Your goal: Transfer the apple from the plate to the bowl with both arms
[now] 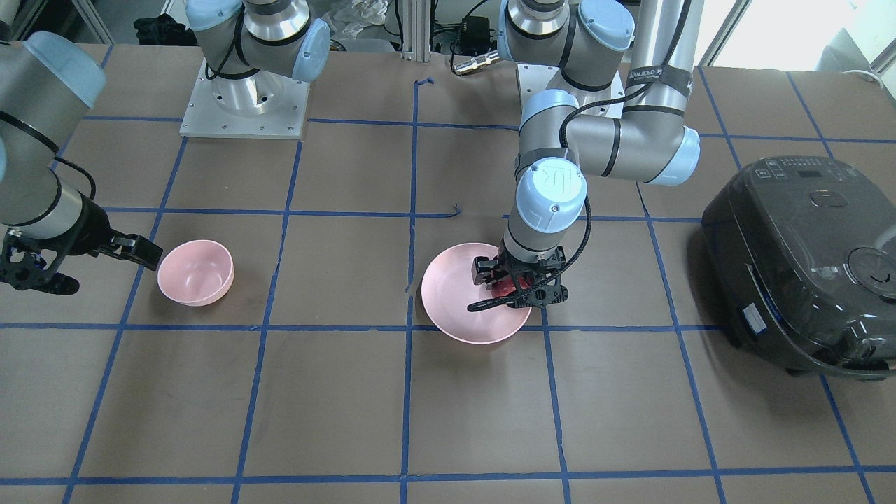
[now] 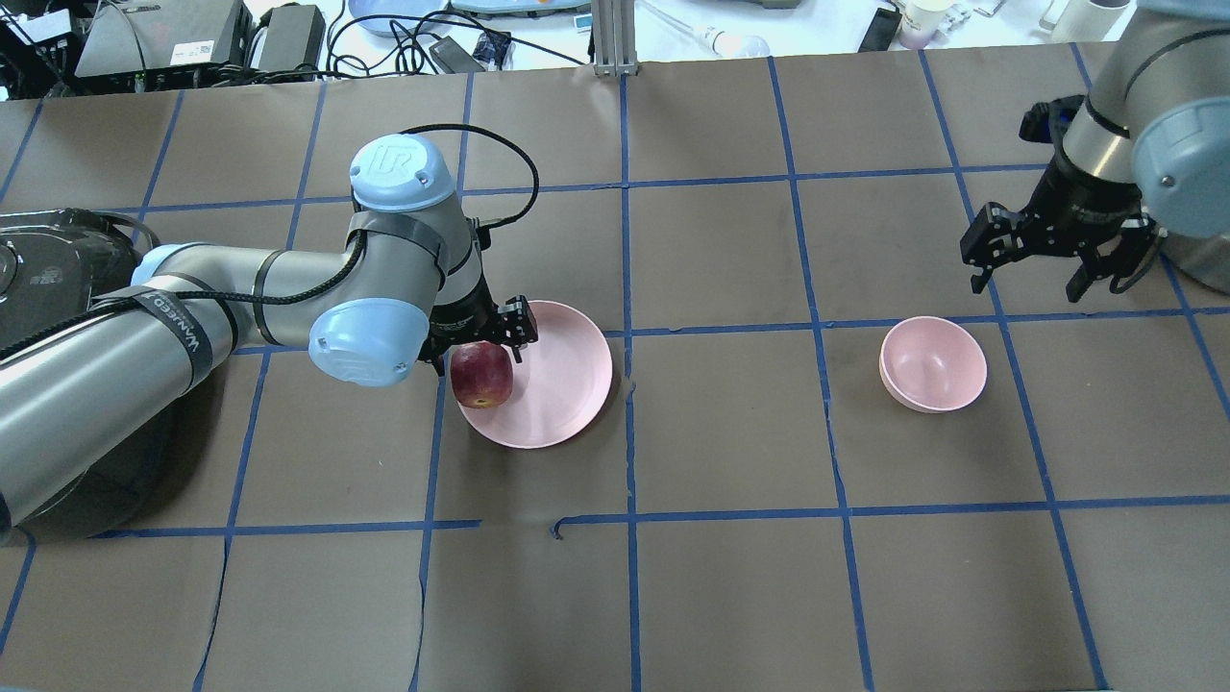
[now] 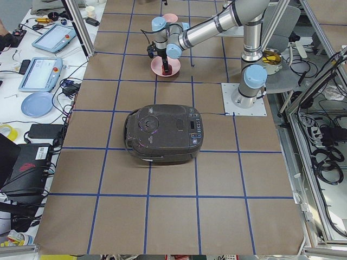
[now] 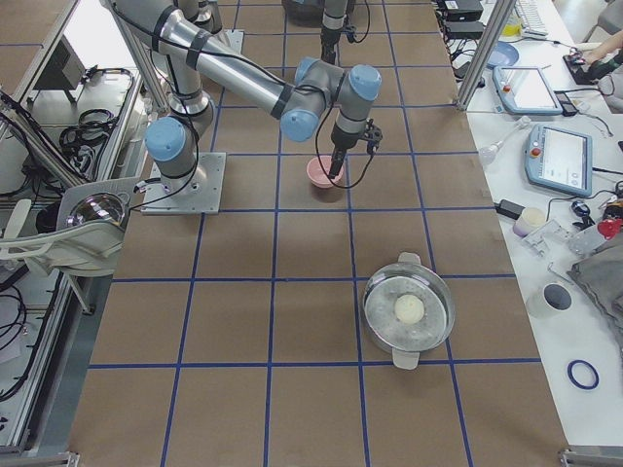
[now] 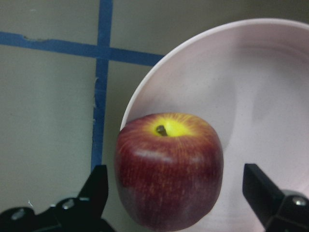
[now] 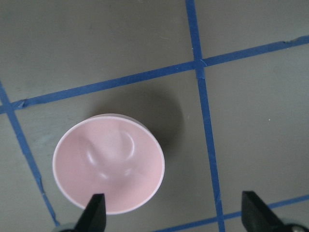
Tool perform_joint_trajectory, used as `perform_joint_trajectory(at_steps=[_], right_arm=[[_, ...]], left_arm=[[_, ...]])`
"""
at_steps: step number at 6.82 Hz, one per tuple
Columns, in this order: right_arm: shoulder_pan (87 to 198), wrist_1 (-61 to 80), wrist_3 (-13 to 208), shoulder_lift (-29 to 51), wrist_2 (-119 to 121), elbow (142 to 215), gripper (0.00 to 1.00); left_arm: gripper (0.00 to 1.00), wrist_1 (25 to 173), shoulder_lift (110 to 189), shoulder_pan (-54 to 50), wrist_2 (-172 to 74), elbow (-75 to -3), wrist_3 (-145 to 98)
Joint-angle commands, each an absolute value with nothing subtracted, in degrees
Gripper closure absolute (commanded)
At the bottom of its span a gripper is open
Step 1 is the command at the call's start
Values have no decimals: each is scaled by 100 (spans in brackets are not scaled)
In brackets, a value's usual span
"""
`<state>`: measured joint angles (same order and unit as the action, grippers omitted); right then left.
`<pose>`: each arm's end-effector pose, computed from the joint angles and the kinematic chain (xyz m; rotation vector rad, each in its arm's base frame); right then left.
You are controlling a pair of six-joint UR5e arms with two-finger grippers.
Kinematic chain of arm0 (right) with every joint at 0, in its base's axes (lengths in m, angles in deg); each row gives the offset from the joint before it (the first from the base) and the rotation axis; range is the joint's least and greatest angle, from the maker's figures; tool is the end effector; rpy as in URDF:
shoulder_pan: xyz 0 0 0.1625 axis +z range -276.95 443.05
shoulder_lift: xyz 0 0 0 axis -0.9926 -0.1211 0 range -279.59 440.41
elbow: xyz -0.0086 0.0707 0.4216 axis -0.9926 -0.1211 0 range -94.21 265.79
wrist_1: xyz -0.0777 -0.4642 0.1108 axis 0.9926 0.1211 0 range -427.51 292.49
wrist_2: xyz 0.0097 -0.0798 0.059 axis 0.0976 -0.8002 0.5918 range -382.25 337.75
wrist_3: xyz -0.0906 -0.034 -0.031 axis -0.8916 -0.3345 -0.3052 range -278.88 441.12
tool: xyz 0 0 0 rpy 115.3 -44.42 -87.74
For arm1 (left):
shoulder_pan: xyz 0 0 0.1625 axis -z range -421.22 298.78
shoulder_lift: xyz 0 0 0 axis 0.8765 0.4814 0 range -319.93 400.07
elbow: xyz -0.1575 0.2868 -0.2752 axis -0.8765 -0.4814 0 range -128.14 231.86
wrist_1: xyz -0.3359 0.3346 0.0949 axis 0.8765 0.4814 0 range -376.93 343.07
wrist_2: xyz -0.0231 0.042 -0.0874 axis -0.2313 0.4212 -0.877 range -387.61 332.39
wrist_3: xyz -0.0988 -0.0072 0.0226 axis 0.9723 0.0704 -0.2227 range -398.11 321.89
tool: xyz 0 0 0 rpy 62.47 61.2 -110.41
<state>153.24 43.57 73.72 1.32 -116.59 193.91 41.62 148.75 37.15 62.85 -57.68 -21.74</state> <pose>-0.0756 -0.5808 0.2427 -0.3260 -3.0744 -0.2361 -0.2170 -0.5636 0.1673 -0.2158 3.0960 0.1767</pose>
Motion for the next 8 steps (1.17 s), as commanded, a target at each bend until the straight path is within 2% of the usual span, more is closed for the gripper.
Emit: perform_joint_trajectory(at_steps=[1, 2, 4, 5, 6, 7, 8], right_arm=[[15274, 5549, 7154, 324, -11568, 20126, 0], [15274, 5728, 7145, 377, -11542, 20276, 0], [15274, 5930, 7145, 596, -11384, 20330, 0], [15274, 5949, 7154, 693, -11331, 20348, 13], [15274, 5949, 7154, 720, -10852, 20348, 64], [15274, 5949, 7093, 720, -10795, 20339, 100], [15274, 5949, 7066, 720, -10786, 20322, 100]], left_arm=[[78, 4143, 14801, 3748, 6301, -5757, -2203], [97, 4064, 14696, 3748, 6257, -5713, -2125], [98, 4089, 14633, 3757, 5848, -5206, -1331], [98, 4099, 14624, 3757, 5217, -5003, -515], [98, 4090, 14650, 3765, 4706, -4888, 128], [98, 4055, 14651, 3765, 4110, -4869, 683], [97, 4046, 14668, 3844, 3999, -4826, 1002]])
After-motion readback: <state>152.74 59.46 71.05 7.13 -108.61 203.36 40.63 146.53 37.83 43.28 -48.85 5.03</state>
